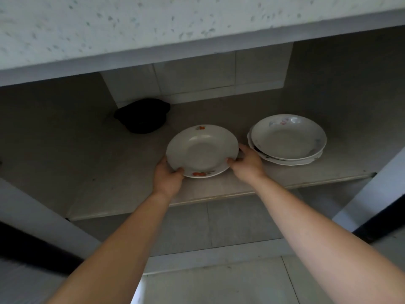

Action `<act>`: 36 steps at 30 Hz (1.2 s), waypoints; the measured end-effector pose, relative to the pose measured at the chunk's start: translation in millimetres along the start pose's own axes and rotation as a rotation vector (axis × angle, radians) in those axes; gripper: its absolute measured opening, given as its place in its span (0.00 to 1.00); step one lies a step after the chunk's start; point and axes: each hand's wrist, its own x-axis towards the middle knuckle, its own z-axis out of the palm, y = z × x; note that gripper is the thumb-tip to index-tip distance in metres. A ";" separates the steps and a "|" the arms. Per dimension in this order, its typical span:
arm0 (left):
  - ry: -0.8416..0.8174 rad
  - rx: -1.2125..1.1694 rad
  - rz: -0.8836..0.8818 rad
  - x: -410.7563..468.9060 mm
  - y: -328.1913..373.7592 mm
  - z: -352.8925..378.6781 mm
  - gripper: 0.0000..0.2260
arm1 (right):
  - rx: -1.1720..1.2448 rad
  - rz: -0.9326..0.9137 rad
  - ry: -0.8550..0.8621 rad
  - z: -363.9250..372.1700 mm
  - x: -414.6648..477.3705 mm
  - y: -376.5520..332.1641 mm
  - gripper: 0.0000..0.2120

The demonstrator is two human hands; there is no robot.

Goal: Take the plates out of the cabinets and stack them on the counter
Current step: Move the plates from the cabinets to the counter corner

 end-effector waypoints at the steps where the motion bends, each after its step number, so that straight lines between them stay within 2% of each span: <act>1: 0.004 0.007 -0.004 -2.9 0.2 -0.4 0.20 | 0.006 0.012 0.003 0.1 -1.9 -0.4 0.20; 17: 0.003 -0.049 0.051 -66.2 -4.4 -22.9 0.17 | 0.129 0.097 -0.018 -5.5 -41.1 15.1 0.20; 21: -0.074 -0.054 0.020 -52.3 -1.0 -26.4 0.19 | 0.097 0.101 0.004 -8.8 -34.9 7.3 0.20; 29: -0.133 0.139 0.074 -15.9 -6.0 -33.6 0.19 | 0.015 0.039 -0.025 -6.2 -31.3 -0.6 0.22; 31: -0.160 0.135 0.090 -15.6 -8.6 -33.4 0.18 | 0.030 0.033 -0.030 -7.0 -33.3 1.1 0.23; 36: -0.202 0.092 0.137 -25.4 -13.9 -35.1 0.23 | 0.014 0.045 -0.032 -8.2 -36.5 -0.1 0.23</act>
